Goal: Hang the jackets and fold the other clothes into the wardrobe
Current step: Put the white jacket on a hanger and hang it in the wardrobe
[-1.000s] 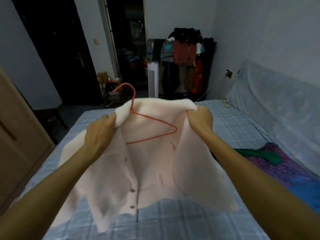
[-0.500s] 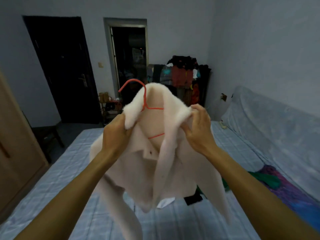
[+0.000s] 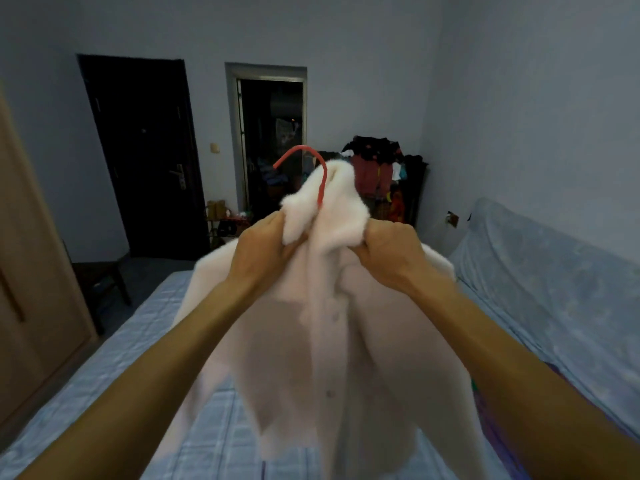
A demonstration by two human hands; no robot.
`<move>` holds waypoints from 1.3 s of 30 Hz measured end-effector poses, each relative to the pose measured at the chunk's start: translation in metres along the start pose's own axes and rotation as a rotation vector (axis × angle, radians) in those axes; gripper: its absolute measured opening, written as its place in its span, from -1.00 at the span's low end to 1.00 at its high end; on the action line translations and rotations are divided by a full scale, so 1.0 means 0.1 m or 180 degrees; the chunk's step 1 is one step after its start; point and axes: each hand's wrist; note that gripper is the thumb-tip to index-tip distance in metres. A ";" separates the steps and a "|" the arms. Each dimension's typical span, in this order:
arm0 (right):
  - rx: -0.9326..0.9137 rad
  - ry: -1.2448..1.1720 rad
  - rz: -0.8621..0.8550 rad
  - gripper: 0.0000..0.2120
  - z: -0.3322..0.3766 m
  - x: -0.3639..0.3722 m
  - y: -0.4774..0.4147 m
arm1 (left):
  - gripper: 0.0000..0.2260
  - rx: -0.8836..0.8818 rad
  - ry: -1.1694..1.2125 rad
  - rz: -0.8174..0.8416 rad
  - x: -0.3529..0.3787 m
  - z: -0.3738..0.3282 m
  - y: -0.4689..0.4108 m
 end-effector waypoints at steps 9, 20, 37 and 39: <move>0.1034 0.0085 -0.0224 -0.72 -0.28 0.20 0.25 | -0.86 -0.1399 0.0773 -0.0026 0.08 0.06 0.41; 0.0433 -0.0561 -0.0853 -0.80 -0.14 0.24 0.39 | -0.38 -0.0484 0.0069 0.0916 -0.07 0.21 0.11; 0.0886 -0.0912 0.0844 -0.74 -0.85 0.19 0.58 | -0.77 -0.1277 0.0954 -0.0784 -0.12 0.40 0.12; 0.0700 -0.0919 0.0814 -0.73 -0.86 0.07 0.50 | -0.80 -0.1367 0.0906 -0.0781 -0.12 0.48 0.18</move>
Point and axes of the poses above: each hand's wrist, its own y-axis away from the middle knuckle, its own x-axis out of the palm, z = x × y, and after that the axes turned 12 degrees about z, right-handed
